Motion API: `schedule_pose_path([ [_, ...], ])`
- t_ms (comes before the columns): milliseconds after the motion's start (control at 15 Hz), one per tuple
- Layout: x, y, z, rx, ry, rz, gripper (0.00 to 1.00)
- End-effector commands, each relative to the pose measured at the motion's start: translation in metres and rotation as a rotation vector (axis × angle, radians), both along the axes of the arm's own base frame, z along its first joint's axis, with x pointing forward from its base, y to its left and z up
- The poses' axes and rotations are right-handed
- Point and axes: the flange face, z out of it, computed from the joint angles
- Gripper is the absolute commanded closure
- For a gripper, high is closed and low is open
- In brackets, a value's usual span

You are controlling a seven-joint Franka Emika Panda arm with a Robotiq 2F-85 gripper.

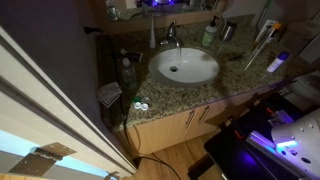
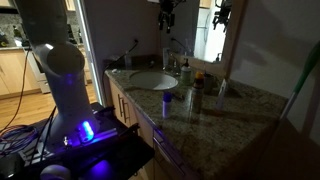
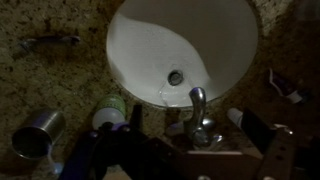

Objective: Open the tap, wet the toothbrush, put it back and close the tap

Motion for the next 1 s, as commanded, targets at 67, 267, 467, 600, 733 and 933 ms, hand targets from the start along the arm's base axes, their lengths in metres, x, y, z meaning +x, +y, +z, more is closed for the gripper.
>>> schedule_pose_path([
  [67,-0.012,-0.116,-0.002,0.073,0.010,-0.251,0.00],
  [267,-0.012,-0.122,-0.003,0.055,0.005,-0.241,0.00],
  [467,-0.004,-0.124,-0.017,0.084,0.082,-0.279,0.00],
  [600,0.011,-0.152,-0.042,0.136,0.136,-0.387,0.00],
  [733,0.015,-0.190,-0.059,0.170,0.163,-0.488,0.00],
  [933,0.008,-0.203,-0.068,0.170,0.151,-0.515,0.00],
])
